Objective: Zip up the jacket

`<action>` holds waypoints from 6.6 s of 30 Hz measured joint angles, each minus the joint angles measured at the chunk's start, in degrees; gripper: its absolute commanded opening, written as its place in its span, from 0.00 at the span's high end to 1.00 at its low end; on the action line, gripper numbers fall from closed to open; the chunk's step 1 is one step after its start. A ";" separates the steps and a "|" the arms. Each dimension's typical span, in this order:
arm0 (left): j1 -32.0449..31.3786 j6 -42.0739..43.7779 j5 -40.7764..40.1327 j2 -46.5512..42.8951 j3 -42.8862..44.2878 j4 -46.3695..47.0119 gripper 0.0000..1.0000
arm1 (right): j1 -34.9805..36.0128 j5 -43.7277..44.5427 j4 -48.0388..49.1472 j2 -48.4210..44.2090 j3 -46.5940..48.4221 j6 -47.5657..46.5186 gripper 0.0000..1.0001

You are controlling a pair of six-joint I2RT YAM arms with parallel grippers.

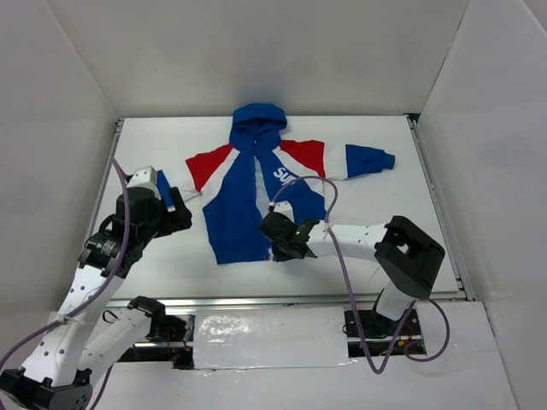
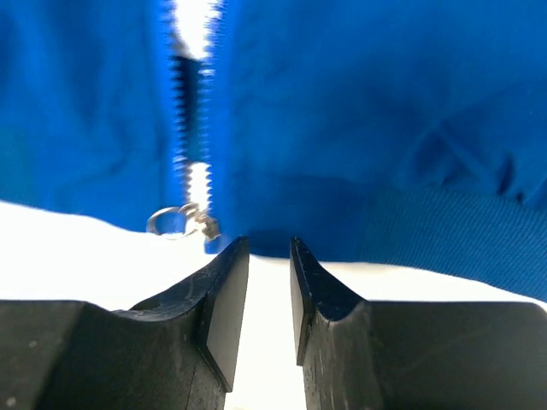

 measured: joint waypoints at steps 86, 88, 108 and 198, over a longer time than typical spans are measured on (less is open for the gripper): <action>0.24 1.46 2.58 0.76 -0.02 0.57 0.01 | 3.80 0.24 -1.44 -0.61 1.49 14.58 0.57; 0.24 1.46 2.58 0.76 -0.02 0.57 0.01 | 3.82 0.61 -1.49 -2.12 1.46 13.66 0.55; 0.24 1.46 2.93 0.07 -0.26 0.98 0.01 | 0.63 -0.81 1.90 -5.57 -1.79 -8.22 0.51; 0.26 2.01 5.51 0.04 -0.35 1.70 0.01 | 0.15 -5.66 11.74 -1.55 -5.57 5.16 1.00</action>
